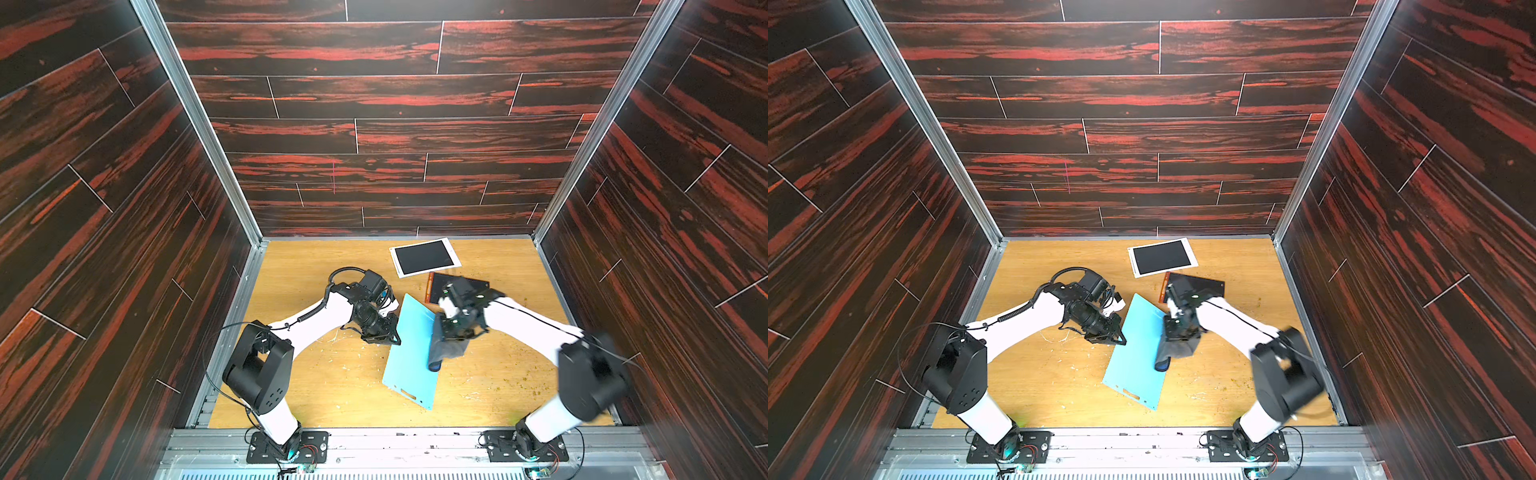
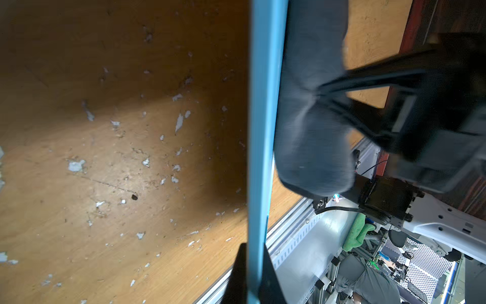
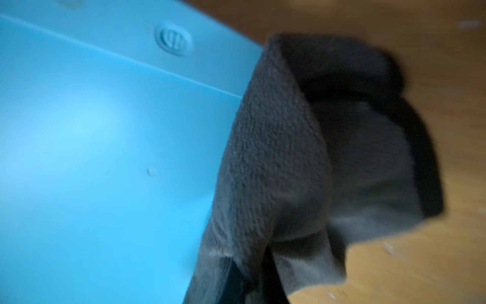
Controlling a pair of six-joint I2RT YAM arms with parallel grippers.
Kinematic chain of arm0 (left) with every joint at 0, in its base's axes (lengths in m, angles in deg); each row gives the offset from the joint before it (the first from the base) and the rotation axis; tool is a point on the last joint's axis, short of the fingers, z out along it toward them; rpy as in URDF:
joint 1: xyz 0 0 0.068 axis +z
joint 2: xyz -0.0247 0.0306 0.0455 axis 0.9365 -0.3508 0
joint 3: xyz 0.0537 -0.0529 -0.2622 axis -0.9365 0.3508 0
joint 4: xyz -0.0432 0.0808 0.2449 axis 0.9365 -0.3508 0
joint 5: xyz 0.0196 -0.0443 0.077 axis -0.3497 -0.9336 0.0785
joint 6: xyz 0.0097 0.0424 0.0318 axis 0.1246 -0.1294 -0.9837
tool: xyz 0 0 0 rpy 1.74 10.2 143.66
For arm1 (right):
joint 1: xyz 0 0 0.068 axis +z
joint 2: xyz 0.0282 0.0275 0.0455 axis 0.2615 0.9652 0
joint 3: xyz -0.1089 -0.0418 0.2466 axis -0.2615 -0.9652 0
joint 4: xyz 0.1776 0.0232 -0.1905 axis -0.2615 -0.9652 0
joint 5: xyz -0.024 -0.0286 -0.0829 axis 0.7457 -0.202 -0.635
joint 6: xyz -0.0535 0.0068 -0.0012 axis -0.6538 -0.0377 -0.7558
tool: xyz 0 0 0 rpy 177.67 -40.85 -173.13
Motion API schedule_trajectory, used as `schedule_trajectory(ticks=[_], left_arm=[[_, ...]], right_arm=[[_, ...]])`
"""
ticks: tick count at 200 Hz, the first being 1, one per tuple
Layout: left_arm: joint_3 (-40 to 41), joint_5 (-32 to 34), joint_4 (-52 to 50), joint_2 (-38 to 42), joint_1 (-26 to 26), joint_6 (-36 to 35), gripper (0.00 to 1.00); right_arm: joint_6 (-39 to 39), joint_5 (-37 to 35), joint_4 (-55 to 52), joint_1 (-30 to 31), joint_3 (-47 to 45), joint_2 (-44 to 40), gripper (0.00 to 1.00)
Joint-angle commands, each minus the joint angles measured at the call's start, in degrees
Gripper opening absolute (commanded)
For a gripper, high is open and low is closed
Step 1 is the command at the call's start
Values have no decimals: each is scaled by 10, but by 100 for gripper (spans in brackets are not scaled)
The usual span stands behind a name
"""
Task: Wipe the drawing tablet
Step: Wipe the dirt from the drawing tablet.
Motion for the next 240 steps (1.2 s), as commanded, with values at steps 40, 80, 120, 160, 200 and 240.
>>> schedule_trajectory(ticks=[40,80,120,160,200,240], left_arm=[[-14,45,-39,-8,-10,3,0],[-7,47,-34,-5,-12,5,0],[-5,63,-37,7,-12,2,0],[-4,68,-30,9,-12,5,0],[-4,84,-22,11,-12,12,0],[5,90,-12,16,-12,17,0]], right_arm=[[123,330,208,32,127,67,0],[160,385,260,19,63,59,0],[89,149,122,-27,-71,44,0],[68,120,106,7,-148,-29,0],[120,360,192,138,-65,-45,0],[177,445,280,160,-77,-63,0]])
